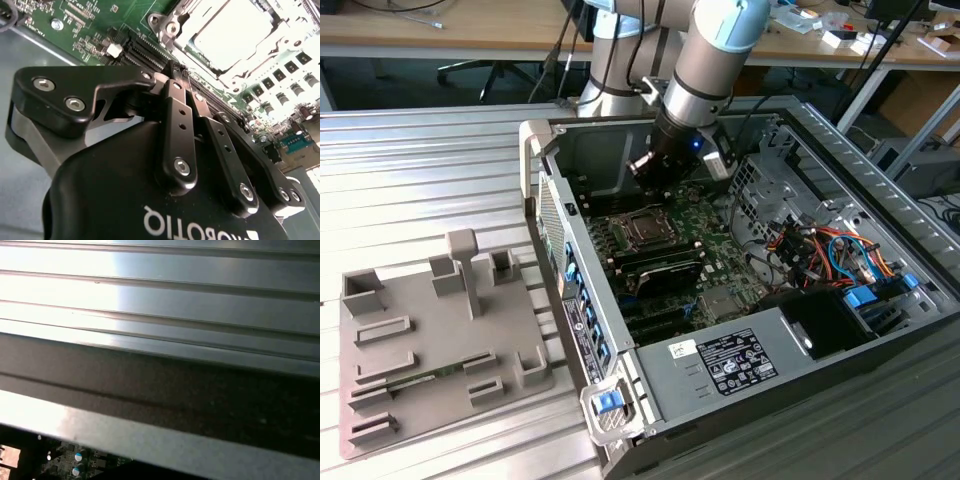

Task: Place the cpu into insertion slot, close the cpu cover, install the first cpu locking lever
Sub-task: 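Install the first cpu locking lever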

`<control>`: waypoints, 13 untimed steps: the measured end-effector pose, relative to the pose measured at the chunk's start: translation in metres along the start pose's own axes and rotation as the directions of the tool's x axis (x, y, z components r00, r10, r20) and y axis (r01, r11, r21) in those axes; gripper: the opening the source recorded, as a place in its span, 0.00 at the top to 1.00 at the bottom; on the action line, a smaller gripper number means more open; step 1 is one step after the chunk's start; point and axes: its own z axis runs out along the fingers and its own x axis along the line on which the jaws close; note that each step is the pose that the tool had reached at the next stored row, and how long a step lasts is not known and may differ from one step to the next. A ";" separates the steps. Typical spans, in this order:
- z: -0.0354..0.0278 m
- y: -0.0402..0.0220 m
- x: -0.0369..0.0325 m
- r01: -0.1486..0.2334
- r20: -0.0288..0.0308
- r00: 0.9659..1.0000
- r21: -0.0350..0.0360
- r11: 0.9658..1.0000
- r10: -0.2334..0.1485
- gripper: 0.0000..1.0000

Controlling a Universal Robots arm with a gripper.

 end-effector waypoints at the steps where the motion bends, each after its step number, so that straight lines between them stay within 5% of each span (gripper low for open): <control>1: -0.0030 0.0012 0.0019 0.000 0.004 1.000 0.001 1.000 0.000 0.89; 4: -0.0112 0.0029 0.0057 0.001 0.013 1.000 0.002 1.000 -0.001 0.89; 8: -0.0121 0.0042 0.0130 0.001 0.022 1.000 0.003 1.000 -0.001 0.89; 13: -0.0109 0.0073 0.0331 0.002 0.029 1.000 0.005 1.000 -0.002 0.89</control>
